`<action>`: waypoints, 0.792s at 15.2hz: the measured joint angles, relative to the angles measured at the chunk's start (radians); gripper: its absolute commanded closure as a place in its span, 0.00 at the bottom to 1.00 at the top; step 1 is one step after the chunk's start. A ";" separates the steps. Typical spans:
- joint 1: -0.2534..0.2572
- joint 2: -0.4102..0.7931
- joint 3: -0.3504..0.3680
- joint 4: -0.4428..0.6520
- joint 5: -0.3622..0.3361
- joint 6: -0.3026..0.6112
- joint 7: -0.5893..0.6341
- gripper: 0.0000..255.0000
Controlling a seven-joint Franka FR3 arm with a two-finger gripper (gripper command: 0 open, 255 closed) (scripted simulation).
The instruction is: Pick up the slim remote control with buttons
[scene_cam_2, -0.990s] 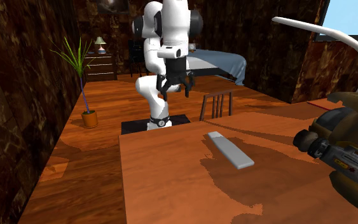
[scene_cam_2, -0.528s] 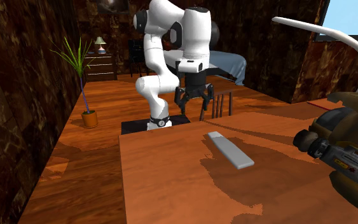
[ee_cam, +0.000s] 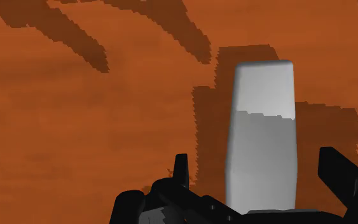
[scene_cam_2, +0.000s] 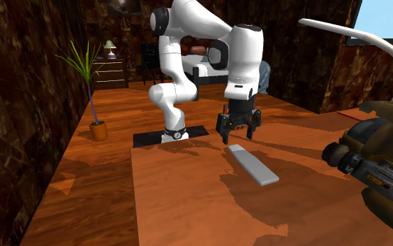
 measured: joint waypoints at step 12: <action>0.011 0.187 0.026 0.056 -0.044 0.134 0.073 1.00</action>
